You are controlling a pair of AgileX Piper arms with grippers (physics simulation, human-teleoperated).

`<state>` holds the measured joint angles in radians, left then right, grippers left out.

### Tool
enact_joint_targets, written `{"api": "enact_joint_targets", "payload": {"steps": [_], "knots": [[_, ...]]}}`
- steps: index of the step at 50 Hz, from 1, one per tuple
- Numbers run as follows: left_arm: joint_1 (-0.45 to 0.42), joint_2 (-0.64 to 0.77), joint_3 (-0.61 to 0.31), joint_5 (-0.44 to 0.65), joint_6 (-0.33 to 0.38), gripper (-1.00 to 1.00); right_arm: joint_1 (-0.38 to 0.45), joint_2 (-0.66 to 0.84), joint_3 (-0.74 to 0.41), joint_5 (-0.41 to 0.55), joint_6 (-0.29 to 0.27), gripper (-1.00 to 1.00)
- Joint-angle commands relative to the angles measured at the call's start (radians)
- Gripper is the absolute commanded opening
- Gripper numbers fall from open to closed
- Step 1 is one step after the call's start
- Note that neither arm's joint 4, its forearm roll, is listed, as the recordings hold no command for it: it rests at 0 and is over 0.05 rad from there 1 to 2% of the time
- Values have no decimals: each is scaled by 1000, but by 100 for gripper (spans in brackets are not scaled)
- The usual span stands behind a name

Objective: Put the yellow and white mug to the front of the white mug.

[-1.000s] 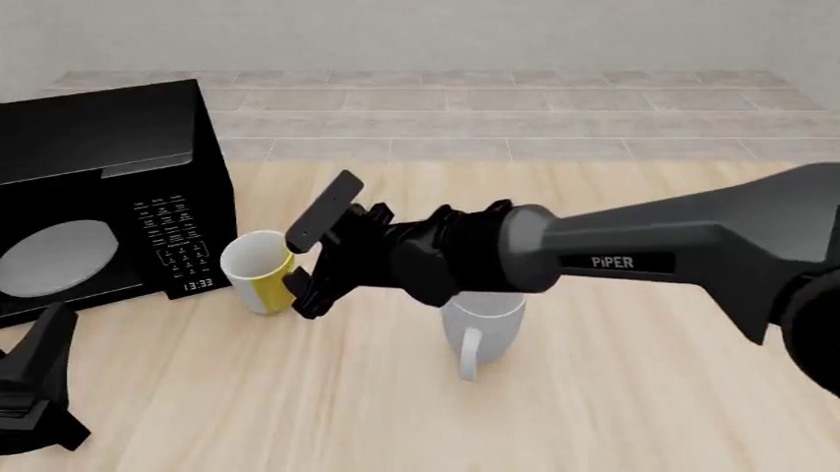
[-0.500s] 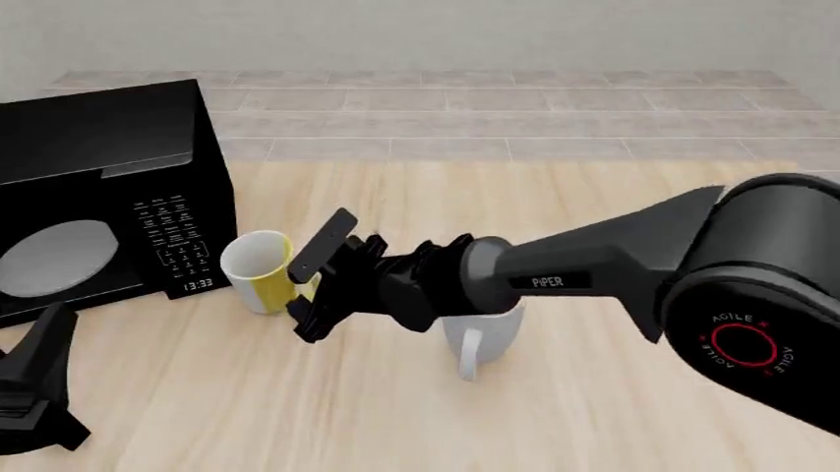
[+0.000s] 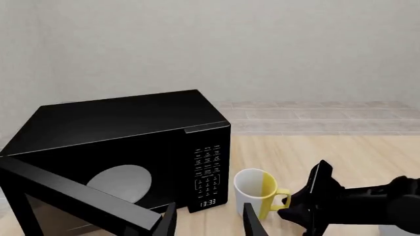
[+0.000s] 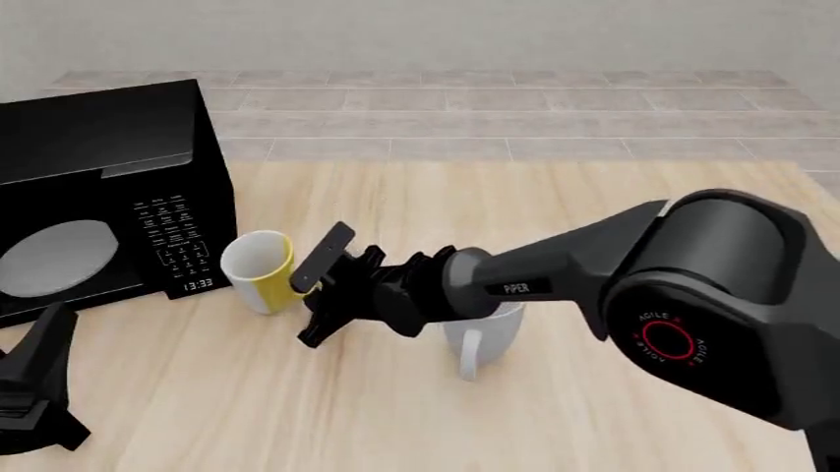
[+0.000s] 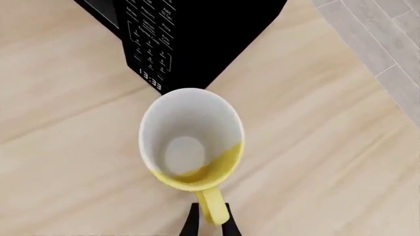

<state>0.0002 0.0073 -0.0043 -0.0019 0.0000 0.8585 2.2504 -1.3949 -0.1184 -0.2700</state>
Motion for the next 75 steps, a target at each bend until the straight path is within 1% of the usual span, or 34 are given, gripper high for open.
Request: {"api": "enact_joint_targets", "payload": {"steps": [1,4,10,20,27,37,42,51,53,55,59,65,68,75], "knots": [[0,0,0,0,0,100,2,-4,6,-7,-8,-100],[0,0,0,0,0,100,-3,-41,33,-28,-27,-100],[0,0,0,0,0,100,0,-97,67,-35,-41,-100],[0,0,0,0,0,100,-10,-172,89,-13,-61,-100],[0,0,0,0,0,100,-35,-216,94,19,-78,-100],[0,0,0,0,0,100,-76,-247,93,60,-68,-100],[0,0,0,0,0,100,-116,-253,87,89,-83,-100],[0,0,0,0,0,100,-165,-318,115,113,-84,-100],[0,0,0,0,0,100,-191,-330,115,120,-89,-100],[0,0,0,0,0,100,-194,-337,119,120,-86,-100],[0,0,0,0,0,100,-211,-376,165,103,-74,-100],[0,0,0,0,0,100,-246,-406,207,94,-76,-100],[0,0,0,0,0,100,-266,-441,257,70,-65,-100],[0,0,0,0,0,100,-301,-477,299,60,-64,-100]]}}
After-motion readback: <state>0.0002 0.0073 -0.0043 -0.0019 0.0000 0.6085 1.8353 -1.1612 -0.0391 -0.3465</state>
